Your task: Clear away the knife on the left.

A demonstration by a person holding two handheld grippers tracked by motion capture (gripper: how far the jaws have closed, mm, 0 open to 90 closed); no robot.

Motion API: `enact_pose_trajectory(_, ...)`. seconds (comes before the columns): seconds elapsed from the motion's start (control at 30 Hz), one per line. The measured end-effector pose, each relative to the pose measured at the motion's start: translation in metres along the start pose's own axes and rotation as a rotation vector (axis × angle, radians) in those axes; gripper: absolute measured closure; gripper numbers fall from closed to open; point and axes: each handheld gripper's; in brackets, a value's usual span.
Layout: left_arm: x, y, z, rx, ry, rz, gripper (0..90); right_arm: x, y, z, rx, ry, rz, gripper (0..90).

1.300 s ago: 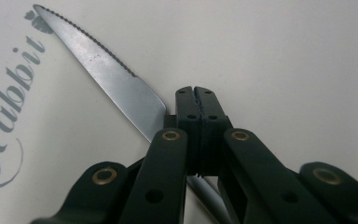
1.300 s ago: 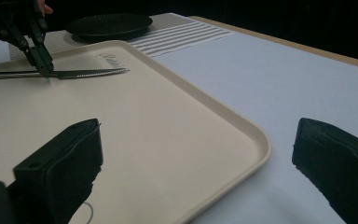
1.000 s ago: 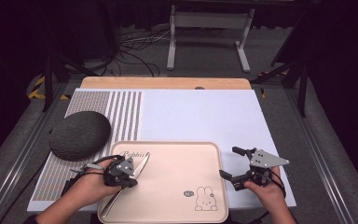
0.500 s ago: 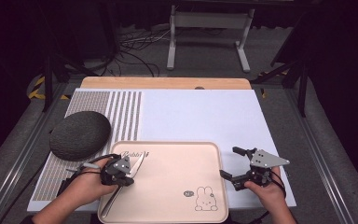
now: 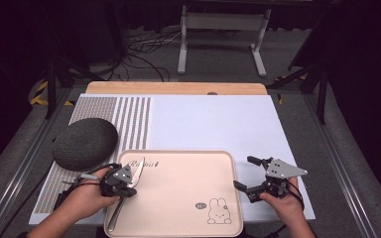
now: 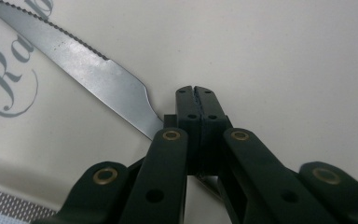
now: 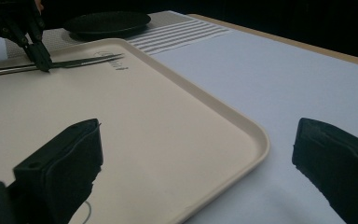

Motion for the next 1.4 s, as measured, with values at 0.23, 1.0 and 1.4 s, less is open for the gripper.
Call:
enact_pose_trajectory(0.23, 0.003, -0.007, 0.001, 0.020, 0.012, -0.004, 90.0, 0.000, 0.000, 0.000, 0.001, 0.000, 0.004, 2.6)
enact_pose_trajectory(1.0, 0.008, -0.022, 0.003, 0.052, 0.024, -0.011, 90.0, -0.002, -0.001, 0.000, 0.002, 0.002, 0.008, 2.6)
enact_pose_trajectory(1.4, 0.008, -0.022, 0.003, 0.078, 0.022, -0.008, 88.0, -0.002, -0.001, 0.000, 0.002, 0.002, 0.011, 2.6)
Point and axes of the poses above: each handheld gripper's, and its own axes: x roughly backward along the jaws, y roughly out of its top, z roughly to its left, and after that the axes turned 13 degrees about y, right-handed
